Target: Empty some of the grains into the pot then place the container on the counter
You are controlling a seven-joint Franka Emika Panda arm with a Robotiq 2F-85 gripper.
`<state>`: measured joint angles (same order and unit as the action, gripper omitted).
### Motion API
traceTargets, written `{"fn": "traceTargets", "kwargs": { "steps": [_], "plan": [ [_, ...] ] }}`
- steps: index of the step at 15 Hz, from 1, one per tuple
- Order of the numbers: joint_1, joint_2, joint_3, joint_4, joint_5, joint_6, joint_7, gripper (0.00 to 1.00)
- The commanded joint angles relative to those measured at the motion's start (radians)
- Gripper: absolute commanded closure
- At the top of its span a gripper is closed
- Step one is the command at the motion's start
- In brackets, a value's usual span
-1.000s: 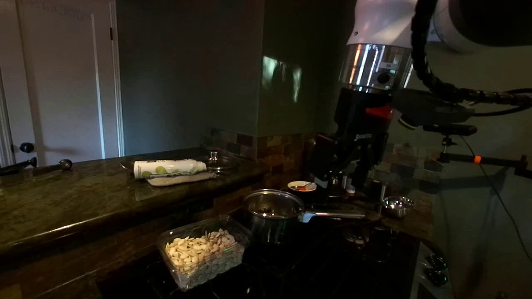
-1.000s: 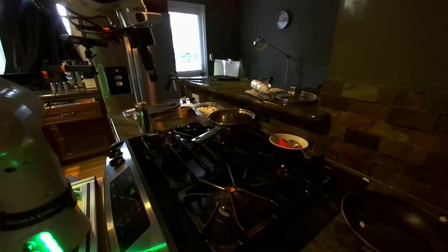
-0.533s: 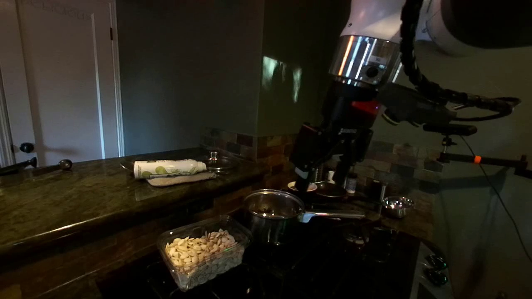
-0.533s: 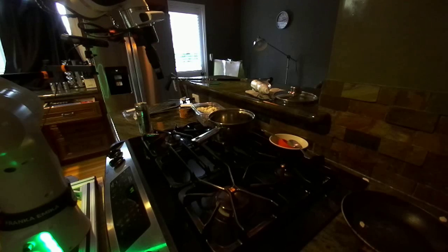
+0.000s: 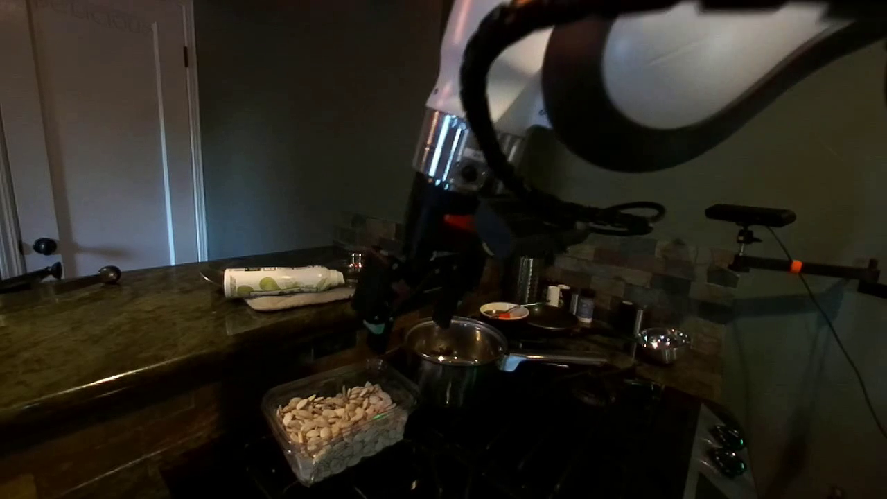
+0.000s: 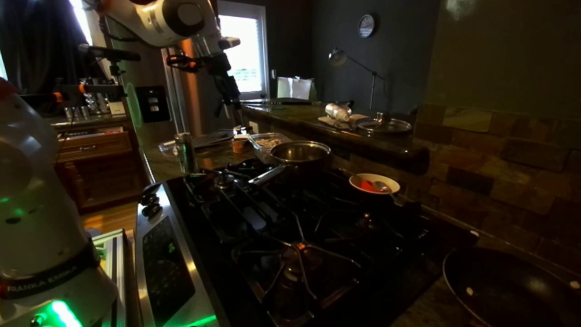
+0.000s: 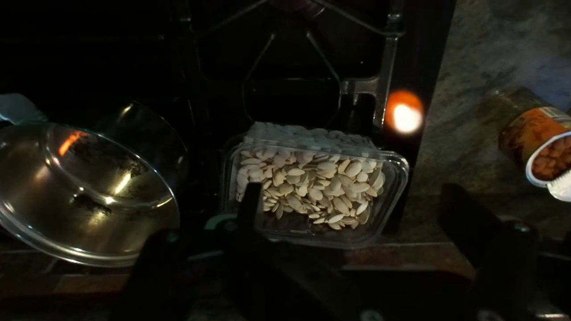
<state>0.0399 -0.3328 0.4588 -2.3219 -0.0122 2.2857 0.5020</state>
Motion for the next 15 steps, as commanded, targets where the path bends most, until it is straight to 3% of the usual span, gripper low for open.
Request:
{"fn": "traceTargets", "kwargs": {
  "steps": [1,5,7,10,15],
  "plan": [
    [0.045,0.061,-0.048,0.038,-0.056,-0.016,0.013,0.00],
    [0.051,0.171,-0.071,0.125,-0.097,-0.046,0.010,0.00],
    [0.050,0.187,-0.076,0.118,-0.123,-0.002,0.014,0.00],
    [0.054,0.258,-0.133,0.177,-0.169,-0.003,-0.127,0.00],
    [0.074,0.448,-0.220,0.381,-0.072,-0.056,-0.447,0.00]
  ]
}}
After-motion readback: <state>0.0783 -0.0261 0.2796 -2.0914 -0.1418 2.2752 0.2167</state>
